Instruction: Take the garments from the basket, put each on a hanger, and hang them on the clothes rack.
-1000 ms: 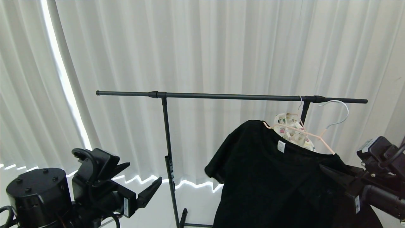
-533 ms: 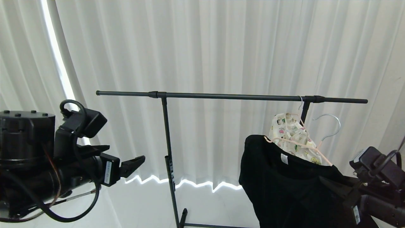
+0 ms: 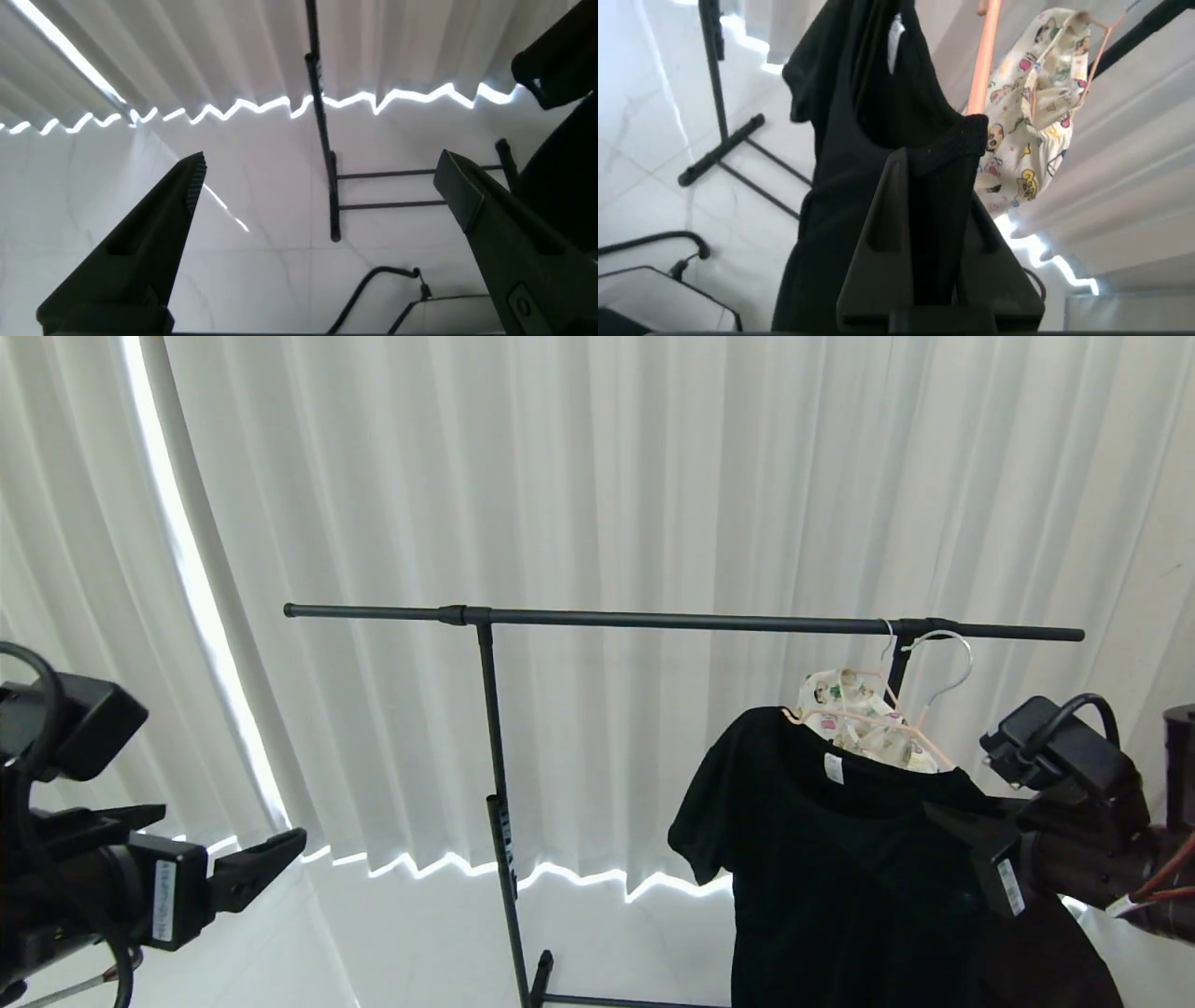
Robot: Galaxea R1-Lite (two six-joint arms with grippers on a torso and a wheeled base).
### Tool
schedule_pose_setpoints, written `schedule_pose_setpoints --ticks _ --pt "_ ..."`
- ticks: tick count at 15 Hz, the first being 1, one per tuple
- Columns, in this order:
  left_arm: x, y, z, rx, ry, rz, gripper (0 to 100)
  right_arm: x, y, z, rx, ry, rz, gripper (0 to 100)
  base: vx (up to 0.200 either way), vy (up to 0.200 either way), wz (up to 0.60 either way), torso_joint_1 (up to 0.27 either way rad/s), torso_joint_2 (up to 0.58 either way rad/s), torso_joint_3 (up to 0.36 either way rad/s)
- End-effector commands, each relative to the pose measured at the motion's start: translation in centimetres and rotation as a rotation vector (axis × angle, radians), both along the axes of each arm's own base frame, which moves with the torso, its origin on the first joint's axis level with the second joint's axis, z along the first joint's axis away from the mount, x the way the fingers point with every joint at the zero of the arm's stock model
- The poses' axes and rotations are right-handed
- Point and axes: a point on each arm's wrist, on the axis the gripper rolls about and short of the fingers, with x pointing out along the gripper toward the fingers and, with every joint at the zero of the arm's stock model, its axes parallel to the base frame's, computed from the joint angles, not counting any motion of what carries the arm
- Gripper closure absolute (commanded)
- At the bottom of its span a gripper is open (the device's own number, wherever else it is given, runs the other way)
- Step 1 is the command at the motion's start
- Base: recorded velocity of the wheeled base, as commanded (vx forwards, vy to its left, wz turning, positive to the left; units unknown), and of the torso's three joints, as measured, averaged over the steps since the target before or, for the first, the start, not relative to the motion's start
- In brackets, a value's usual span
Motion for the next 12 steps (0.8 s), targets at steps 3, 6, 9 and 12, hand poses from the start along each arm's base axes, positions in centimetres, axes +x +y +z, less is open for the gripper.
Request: schedule_pose_setpoints --ticks 3,6,9,12 --pt "-2.7 0.5 -0.1 0.01 -0.071 0.002 0 2.0 0.7 1.0 -0.014 0.021 -0.013 100 0.0 0.0 0.0 0.0 0.0 0.0" --pt "-2.7 0.3 -0.1 0.006 -0.072 -0.026 0 2.6 1.0 1.0 -0.024 0.02 -0.032 100 0.067 0.0 0.0 0.002 0.0 0.004" --pt "-2.8 -0.1 -0.1 0.007 -0.072 -0.062 0 3.2 0.8 0.7 -0.043 0.027 -0.072 100 0.2 0.0 0.0 0.002 0.0 0.004" --pt "-2.9 -0.5 -0.1 0.007 -0.073 -0.104 0 3.4 0.8 0.6 -0.087 0.015 -0.062 100 0.2 0.0 0.0 -0.009 0.0 0.014"
